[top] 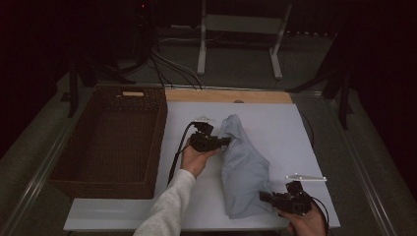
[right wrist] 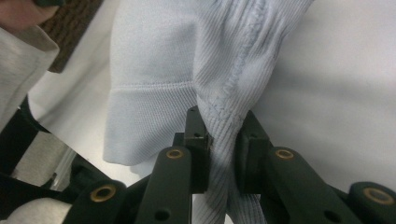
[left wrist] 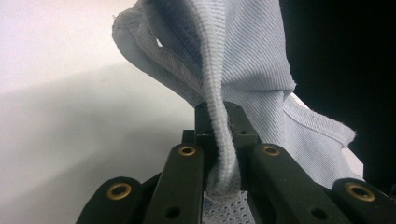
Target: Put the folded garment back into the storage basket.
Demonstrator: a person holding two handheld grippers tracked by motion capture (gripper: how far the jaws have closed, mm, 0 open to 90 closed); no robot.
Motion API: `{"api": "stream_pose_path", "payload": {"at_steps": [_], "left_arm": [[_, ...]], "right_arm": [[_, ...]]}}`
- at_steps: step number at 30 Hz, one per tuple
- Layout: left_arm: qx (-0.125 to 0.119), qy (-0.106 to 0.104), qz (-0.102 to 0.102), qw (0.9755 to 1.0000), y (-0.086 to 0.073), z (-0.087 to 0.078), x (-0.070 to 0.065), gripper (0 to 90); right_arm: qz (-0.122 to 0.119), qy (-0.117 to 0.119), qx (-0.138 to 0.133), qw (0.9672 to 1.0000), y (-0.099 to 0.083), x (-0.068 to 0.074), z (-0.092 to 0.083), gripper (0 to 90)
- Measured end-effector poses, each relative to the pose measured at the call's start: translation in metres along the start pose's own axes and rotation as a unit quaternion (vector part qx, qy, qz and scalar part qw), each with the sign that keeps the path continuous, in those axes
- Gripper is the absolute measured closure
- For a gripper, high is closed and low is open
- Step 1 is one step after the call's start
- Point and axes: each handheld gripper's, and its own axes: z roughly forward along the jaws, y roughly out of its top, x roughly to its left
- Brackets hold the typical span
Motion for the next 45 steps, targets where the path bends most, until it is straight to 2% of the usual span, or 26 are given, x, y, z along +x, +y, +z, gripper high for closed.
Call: {"api": "stream_pose_path", "payload": {"at_steps": [17, 30, 37, 45], "left_arm": [[-0.005, 0.012, 0.003, 0.9999, 0.015, -0.015, 0.001, 86.6], [-0.008, 0.017, 0.008, 0.9998, 0.027, -0.028, -0.001, 86.6], [-0.01, 0.022, 0.012, 0.9996, 0.033, -0.034, -0.002, 86.6], [-0.009, 0.025, 0.017, 0.9995, 0.039, -0.039, -0.004, 86.7]], "right_arm": [[-0.027, 0.016, -0.008, 0.9995, 0.016, 0.018, 0.003, 78.5], [-0.049, 0.037, -0.016, 0.998, 0.031, 0.041, 0.009, 78.5], [-0.049, 0.054, -0.018, 0.9972, 0.039, 0.049, 0.012, 78.5], [-0.059, 0.062, -0.022, 0.9961, 0.048, 0.06, 0.015, 78.5]]}}
